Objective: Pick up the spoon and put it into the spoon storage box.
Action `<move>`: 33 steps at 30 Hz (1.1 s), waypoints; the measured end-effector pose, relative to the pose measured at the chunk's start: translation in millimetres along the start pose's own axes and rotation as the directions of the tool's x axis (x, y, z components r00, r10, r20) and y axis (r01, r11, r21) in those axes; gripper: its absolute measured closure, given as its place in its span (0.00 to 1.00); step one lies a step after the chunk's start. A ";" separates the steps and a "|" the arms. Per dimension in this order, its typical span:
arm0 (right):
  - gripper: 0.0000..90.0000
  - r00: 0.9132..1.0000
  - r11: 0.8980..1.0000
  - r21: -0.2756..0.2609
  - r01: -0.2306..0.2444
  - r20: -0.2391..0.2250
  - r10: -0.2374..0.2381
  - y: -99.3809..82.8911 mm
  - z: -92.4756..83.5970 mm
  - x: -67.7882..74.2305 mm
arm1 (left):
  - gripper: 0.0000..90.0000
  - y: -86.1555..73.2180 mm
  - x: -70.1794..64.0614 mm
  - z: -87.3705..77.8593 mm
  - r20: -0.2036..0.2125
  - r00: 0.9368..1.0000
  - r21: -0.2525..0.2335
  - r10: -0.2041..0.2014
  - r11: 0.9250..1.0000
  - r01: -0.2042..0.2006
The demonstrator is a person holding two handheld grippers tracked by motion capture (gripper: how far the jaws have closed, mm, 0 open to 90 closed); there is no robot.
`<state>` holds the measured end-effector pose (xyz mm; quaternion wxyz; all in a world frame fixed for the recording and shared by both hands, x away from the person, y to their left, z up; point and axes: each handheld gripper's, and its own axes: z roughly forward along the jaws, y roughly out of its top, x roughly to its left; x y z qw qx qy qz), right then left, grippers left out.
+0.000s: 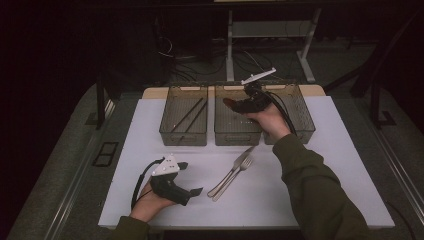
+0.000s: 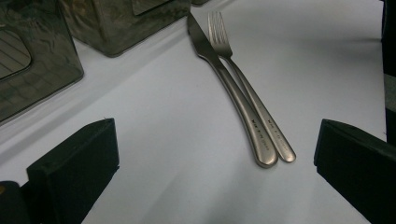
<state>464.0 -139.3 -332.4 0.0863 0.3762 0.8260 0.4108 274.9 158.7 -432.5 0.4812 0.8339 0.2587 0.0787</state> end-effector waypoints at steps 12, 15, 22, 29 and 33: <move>0.88 0.997 0.998 0.006 -0.063 0.051 0.062 24.4 34.9 -20.0 | 0.00 0.7 -0.4 -0.6 0.011 1.000 -0.002 0.012 1.000 -0.012; 0.88 0.995 0.997 0.018 -0.080 0.065 0.079 23.1 46.2 -24.4 | 0.00 0.8 -0.9 -0.3 0.014 1.000 -0.002 0.007 1.000 -0.007; 0.75 0.988 0.991 0.052 -0.127 0.095 0.122 14.2 67.0 -29.2 | 0.00 0.6 -1.2 0.3 0.020 1.000 0.002 0.009 1.000 -0.009; 0.50 0.990 0.994 -0.010 -0.107 0.087 0.107 11.2 48.7 -26.2 | 0.00 0.4 -0.8 -1.4 0.017 1.000 -0.006 0.005 1.000 -0.005; 0.46 0.994 0.994 -0.048 -0.099 0.033 0.101 3.3 29.2 -23.1 | 0.00 0.6 -1.1 -1.7 0.015 1.000 -0.013 0.003 1.000 -0.003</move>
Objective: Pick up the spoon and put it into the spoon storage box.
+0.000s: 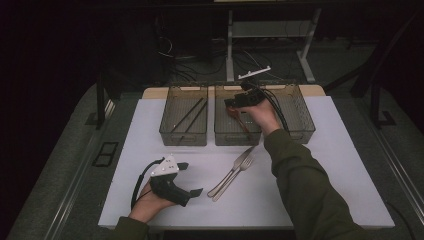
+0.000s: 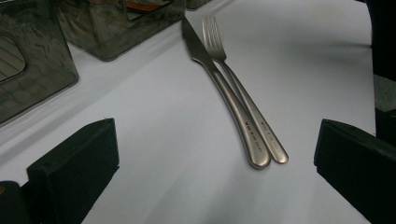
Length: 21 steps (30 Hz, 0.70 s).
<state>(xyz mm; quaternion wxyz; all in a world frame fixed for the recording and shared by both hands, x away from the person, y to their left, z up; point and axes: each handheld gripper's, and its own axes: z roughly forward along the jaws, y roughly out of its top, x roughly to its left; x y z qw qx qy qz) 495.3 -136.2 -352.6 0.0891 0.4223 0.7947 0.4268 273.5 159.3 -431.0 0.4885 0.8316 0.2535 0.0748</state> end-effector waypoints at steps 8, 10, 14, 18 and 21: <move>0.42 0.998 0.998 -0.040 0.037 -0.056 -0.040 -18.8 -34.2 3.8 | 0.00 -0.6 0.0 1.0 -0.005 1.000 0.008 -0.004 1.000 0.004; 0.41 0.996 0.997 -0.051 0.052 -0.071 -0.056 -24.0 -42.4 4.6 | 0.00 -0.8 0.1 0.8 -0.004 1.000 0.014 -0.004 1.000 0.004; 0.41 0.993 0.995 -0.070 0.073 -0.084 -0.079 -36.3 -58.8 8.0 | 0.00 -1.2 -0.1 0.6 -0.005 1.000 0.015 -0.007 1.000 0.007; 0.40 0.990 0.992 -0.080 0.101 -0.093 -0.109 -50.4 -71.9 11.5 | 0.00 -1.3 -0.3 0.8 -0.006 1.000 0.019 -0.007 1.000 0.007; 0.40 0.988 0.991 -0.076 0.112 -0.103 -0.119 -61.5 -81.1 14.2 | 0.00 -1.4 -0.5 1.4 -0.007 1.000 0.018 -0.006 1.000 0.007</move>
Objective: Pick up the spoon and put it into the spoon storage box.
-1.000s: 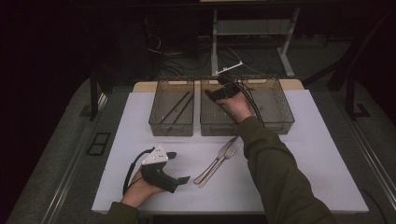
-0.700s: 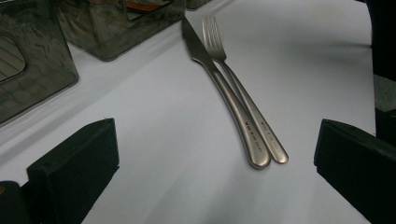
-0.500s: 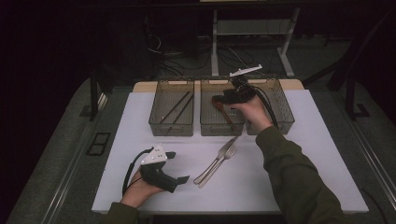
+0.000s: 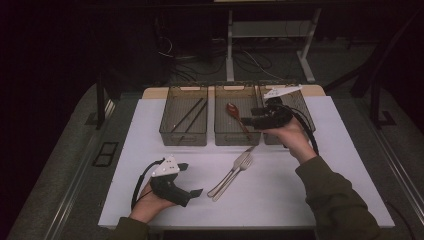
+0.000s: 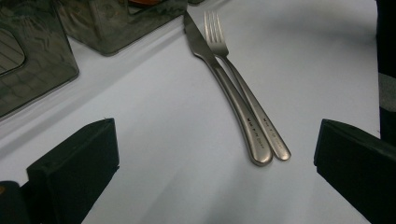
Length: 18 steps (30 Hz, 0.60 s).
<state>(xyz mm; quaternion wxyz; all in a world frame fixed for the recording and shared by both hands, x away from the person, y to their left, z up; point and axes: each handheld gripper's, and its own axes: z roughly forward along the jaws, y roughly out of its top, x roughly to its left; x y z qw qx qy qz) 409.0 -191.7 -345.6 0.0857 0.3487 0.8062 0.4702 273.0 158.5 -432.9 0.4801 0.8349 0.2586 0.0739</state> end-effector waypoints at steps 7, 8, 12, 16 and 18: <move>0.39 1.000 1.000 -0.005 0.016 -0.017 -0.016 -27.7 -17.1 6.8 | 0.00 -0.4 -0.1 0.9 -0.003 1.000 0.004 -0.002 1.000 0.002; 0.39 1.000 1.000 -0.003 0.020 -0.023 -0.020 -32.1 -19.1 7.7 | 0.00 -0.4 -0.2 1.0 -0.003 1.000 0.003 -0.002 1.000 0.002; 0.37 0.999 0.999 -0.005 0.034 -0.035 -0.035 -51.3 -26.3 11.1 | 0.00 -0.4 -0.3 1.1 -0.005 1.000 0.004 -0.005 1.000 0.005; 0.33 0.999 1.000 -0.004 0.029 -0.044 -0.029 -67.4 -32.5 13.3 | 0.00 -0.4 -0.6 0.6 -0.007 1.000 0.004 -0.003 1.000 0.003; 0.30 0.999 0.999 -0.005 0.036 -0.031 -0.036 -77.7 -36.8 14.4 | 0.00 -0.3 -0.6 0.3 -0.008 1.000 0.004 -0.003 1.000 0.003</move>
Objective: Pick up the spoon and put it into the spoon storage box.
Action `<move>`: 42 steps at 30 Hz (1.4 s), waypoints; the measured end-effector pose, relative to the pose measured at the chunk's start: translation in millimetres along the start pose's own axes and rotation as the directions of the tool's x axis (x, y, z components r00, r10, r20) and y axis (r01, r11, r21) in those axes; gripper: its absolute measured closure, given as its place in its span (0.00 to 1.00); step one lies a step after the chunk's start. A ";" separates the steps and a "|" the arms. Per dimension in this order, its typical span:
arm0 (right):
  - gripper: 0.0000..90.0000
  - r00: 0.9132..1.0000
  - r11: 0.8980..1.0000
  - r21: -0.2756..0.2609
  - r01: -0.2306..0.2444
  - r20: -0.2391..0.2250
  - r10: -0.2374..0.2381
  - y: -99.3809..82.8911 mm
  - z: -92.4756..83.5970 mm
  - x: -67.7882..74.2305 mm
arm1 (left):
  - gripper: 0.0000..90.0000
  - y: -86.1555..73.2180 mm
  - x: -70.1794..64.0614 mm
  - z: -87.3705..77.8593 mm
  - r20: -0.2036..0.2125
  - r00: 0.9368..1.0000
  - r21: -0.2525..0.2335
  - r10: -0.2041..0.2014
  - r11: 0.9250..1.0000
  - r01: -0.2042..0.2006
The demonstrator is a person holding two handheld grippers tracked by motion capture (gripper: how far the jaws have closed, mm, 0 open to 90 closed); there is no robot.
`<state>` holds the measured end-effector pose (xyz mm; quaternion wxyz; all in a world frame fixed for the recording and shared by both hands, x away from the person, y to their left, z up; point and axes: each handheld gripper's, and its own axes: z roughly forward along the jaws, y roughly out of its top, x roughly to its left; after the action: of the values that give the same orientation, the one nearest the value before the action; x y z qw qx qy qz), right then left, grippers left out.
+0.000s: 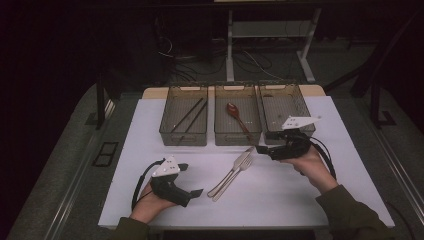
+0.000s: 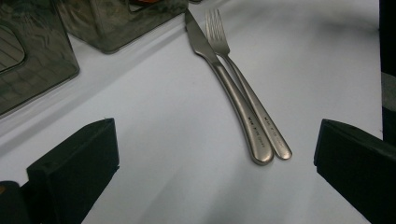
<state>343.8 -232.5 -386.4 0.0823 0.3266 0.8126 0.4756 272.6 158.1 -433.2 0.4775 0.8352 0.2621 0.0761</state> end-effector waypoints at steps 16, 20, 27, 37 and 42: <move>0.21 0.998 0.999 -0.051 -0.016 0.059 0.019 -60.6 -37.6 7.8 | 0.00 1.1 0.1 -0.7 -0.003 1.000 -0.002 0.002 1.000 -0.002; 0.21 0.997 0.999 -0.040 -0.016 0.078 0.019 -72.3 -40.7 9.6 | 0.00 1.3 -0.8 -0.3 0.000 1.000 0.004 0.007 1.000 -0.007; 0.21 0.994 1.000 -0.016 -0.014 0.105 0.016 -91.9 -48.3 12.1 | 0.00 1.8 -2.3 -0.4 -0.001 1.000 0.005 0.009 1.000 -0.009; 0.21 0.993 1.000 0.009 -0.005 0.116 0.004 -102.9 -50.9 15.2 | 0.00 8.2 -8.5 3.9 -0.005 1.000 0.011 0.016 1.000 -0.016; 0.21 0.994 1.000 0.005 -0.004 0.108 0.003 -102.5 -50.6 16.1 | 0.00 12.0 -11.8 7.4 -0.014 1.000 0.030 0.027 0.999 -0.027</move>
<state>262.5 -293.4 -441.3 0.1245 0.3536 0.8076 0.4552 269.7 141.6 -425.7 0.4620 0.8452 0.2552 0.0844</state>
